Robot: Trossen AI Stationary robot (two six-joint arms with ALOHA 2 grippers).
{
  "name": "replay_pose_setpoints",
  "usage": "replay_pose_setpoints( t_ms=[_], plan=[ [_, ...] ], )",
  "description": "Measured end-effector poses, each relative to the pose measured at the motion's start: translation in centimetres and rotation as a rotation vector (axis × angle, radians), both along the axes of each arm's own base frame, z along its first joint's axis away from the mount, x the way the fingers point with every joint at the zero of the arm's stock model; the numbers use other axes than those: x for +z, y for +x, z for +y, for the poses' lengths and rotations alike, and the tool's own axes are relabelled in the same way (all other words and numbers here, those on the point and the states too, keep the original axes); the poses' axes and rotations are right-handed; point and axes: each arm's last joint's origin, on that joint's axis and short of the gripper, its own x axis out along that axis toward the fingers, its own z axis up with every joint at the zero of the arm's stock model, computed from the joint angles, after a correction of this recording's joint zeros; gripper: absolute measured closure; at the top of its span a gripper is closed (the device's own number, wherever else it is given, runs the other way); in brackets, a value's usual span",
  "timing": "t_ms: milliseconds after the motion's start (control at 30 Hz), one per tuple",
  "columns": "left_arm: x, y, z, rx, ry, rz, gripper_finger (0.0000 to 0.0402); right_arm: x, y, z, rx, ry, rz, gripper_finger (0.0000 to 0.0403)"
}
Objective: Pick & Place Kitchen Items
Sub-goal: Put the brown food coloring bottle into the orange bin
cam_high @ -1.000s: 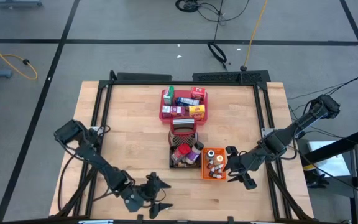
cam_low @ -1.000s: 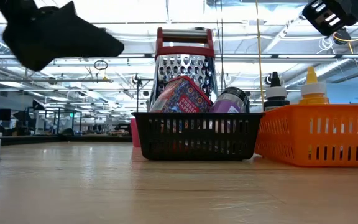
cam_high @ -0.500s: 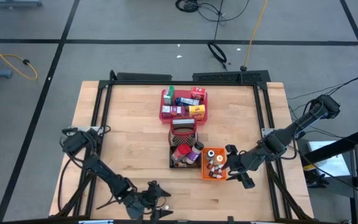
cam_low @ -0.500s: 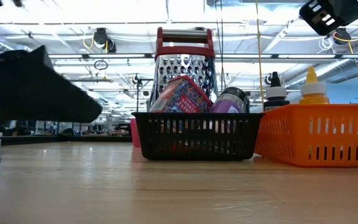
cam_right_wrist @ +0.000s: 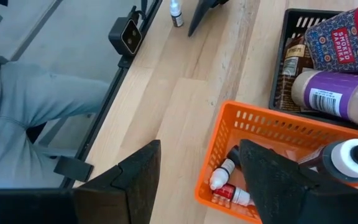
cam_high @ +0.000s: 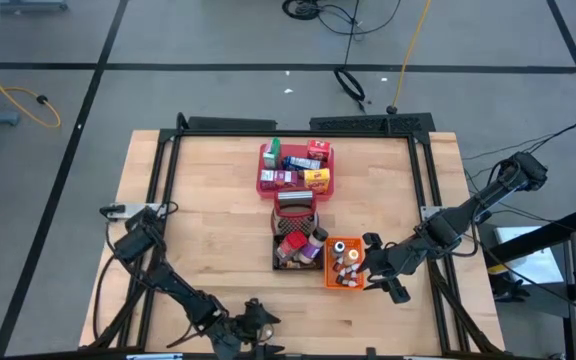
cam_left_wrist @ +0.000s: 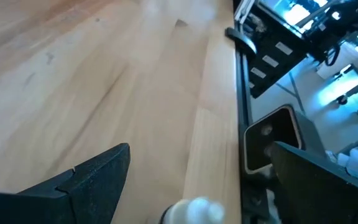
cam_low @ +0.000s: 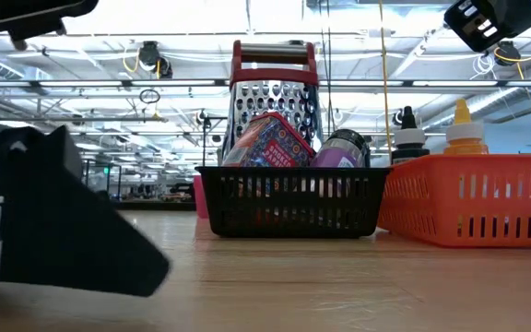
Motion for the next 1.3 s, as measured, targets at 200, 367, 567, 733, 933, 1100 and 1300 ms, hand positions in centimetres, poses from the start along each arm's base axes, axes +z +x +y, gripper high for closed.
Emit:
replay_pose_setpoints(
  t_ms=[200,367,567,733,933,1100,1300],
  plan=[
    [-0.7,0.3,-0.2,0.002,0.019,0.011,0.0016,0.0,0.0,0.0,0.000,0.000,-0.001,0.0193],
    [-1.1,0.0,-0.1,-0.010,0.066,0.045,0.0078,0.0,0.0,0.0,0.000,0.001,-0.003,0.0193],
    [-1.4,-0.2,-0.2,-0.059,0.161,0.053,0.0188,0.0,0.0,0.0,0.000,0.001,-0.003,0.0193],
    [-1.6,-0.3,-0.1,-0.096,0.235,0.048,0.0289,0.0,0.0,0.0,0.000,0.001,-0.003,0.0193],
    [-1.6,-0.2,0.0,-0.104,0.274,0.039,0.0358,-0.2,0.0,0.0,0.002,0.000,-0.005,0.0193],
    [-1.5,-0.1,0.0,-0.082,0.264,0.025,0.0353,-1.4,-0.1,-0.1,0.001,0.002,-0.004,0.0193],
    [-1.1,0.7,0.4,-0.077,0.269,-0.026,0.0356,-2.4,-0.2,-0.1,0.002,0.006,-0.006,0.0193]
  ],
)
